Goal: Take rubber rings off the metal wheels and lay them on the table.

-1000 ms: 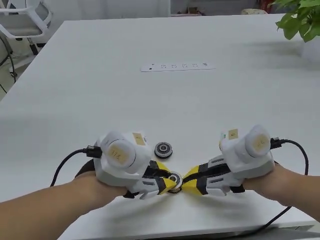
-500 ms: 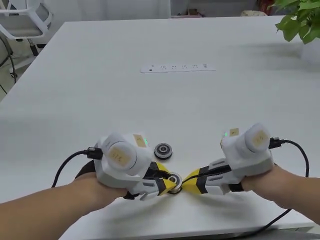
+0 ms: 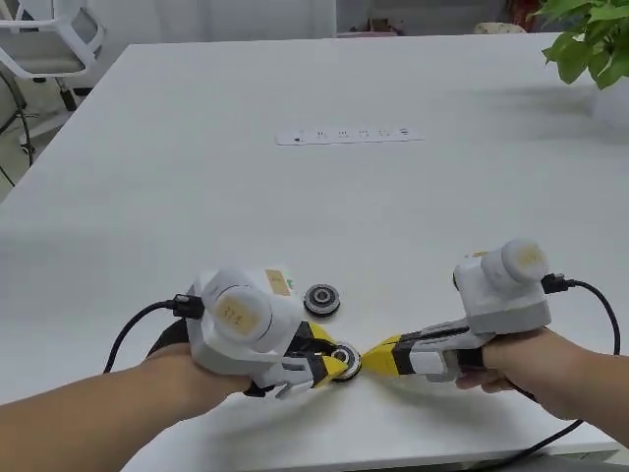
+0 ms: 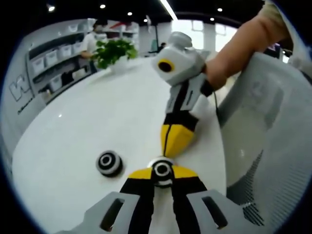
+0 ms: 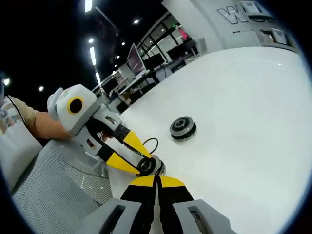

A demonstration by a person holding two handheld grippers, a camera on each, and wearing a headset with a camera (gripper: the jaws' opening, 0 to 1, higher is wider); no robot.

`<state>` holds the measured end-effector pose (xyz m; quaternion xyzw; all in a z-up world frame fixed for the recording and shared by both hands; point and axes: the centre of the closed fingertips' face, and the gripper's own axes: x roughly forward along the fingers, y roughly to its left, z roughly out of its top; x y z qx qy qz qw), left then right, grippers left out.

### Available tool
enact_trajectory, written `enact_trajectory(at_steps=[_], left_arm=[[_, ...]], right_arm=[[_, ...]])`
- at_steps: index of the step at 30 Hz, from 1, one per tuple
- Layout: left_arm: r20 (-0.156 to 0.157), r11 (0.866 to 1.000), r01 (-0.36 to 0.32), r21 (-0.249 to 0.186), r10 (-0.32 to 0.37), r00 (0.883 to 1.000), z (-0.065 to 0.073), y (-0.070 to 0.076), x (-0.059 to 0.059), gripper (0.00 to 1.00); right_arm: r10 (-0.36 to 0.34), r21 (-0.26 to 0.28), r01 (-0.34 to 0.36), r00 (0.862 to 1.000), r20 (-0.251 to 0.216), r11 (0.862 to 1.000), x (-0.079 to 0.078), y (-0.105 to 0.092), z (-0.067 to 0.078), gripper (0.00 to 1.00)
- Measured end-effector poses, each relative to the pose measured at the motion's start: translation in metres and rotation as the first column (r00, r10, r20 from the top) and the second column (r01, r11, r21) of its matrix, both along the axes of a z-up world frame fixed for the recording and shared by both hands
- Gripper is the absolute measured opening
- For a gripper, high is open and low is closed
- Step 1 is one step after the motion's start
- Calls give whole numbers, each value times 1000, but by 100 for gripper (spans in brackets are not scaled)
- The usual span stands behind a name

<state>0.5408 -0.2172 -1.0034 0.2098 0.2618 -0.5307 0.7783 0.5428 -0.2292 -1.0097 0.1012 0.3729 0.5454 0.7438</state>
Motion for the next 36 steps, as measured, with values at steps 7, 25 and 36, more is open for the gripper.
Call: enact_trajectory(at_steps=[7, 25, 36], left_arm=[[3, 1000, -2, 4, 2, 1000, 0, 0, 0, 12], [3, 1000, -20, 15, 20, 1000, 0, 0, 0, 12], [6, 1000, -20, 23, 19, 1000, 0, 0, 1, 12]], right_arm=[[-20, 28, 21, 999, -38, 999, -1, 0, 2, 0], [-32, 50, 35, 997, -72, 998, -11, 7, 11, 0], [-20, 60, 25, 997, -77, 998, -13, 11, 14, 0]])
